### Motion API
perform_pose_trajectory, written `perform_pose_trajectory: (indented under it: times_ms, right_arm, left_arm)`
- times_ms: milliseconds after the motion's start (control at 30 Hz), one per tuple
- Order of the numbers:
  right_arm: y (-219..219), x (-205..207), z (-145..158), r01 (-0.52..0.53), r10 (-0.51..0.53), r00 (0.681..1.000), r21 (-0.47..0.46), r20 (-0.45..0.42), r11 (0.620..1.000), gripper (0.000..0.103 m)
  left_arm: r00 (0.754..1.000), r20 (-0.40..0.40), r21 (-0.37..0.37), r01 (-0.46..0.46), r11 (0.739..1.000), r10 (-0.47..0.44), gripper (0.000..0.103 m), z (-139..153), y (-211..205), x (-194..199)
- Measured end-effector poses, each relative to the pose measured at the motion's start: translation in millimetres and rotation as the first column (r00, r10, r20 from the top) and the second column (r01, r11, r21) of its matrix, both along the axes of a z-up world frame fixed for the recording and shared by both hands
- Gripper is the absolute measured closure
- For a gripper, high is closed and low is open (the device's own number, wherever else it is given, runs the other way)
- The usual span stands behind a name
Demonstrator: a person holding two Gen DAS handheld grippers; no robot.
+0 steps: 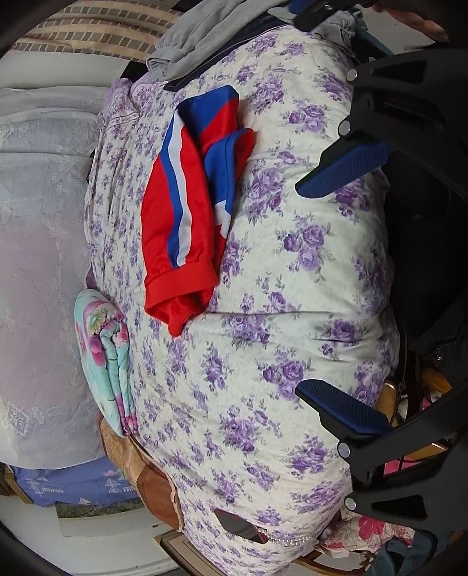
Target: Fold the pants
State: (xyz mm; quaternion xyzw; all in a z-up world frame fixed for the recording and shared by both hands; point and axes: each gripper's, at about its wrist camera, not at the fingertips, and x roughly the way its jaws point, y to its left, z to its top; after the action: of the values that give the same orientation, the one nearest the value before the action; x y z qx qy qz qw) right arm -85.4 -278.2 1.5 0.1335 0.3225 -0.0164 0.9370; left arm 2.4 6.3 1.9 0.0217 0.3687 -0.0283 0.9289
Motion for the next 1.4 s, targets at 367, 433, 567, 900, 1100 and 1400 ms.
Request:
perform_pose_trajectory:
  times_ms: [367,433,567,900,1100,1400]
  right_arm:
    - [17.9,-6.6,3.4,-0.039,0.039,0.999,-0.111,0.004,0.993,0.003]
    - [18.9,-7.3,4.4,-0.032,0.034,0.999,-0.132,0.008,0.991,0.003]
    - [17.6,-4.7,6.5,-0.002,0.004,1.0,-0.174,0.012,0.985,0.003]
    - [5.8,3.2,2.2,0.099,-0.104,0.995,-0.267,-0.002,0.959,0.003]
    - [1.9,5.5,-0.4,0.106,-0.113,0.994,-0.273,-0.009,0.956,0.003]
    - [4.6,10.2,-5.3,0.09,-0.103,0.994,-0.269,-0.035,0.959,0.003]
  left_arm:
    - [1.0,0.032,-0.013,-0.002,1.0,0.002,0.004,2.0,2.6,-3.6]
    - [0.999,0.035,-0.011,-0.003,1.0,0.003,0.004,1.9,2.8,-4.1]
    - [0.999,0.034,-0.007,0.003,1.0,-0.003,0.004,-0.2,1.6,-4.3]
    - [0.999,0.021,0.013,0.026,1.0,-0.026,0.004,-5.5,-7.4,-4.8]
    - [1.0,0.012,0.011,0.028,1.0,-0.028,0.004,-7.7,-7.6,-4.0]
    - [1.0,0.008,0.012,0.03,0.999,-0.03,0.004,-9.4,-7.0,-3.7]
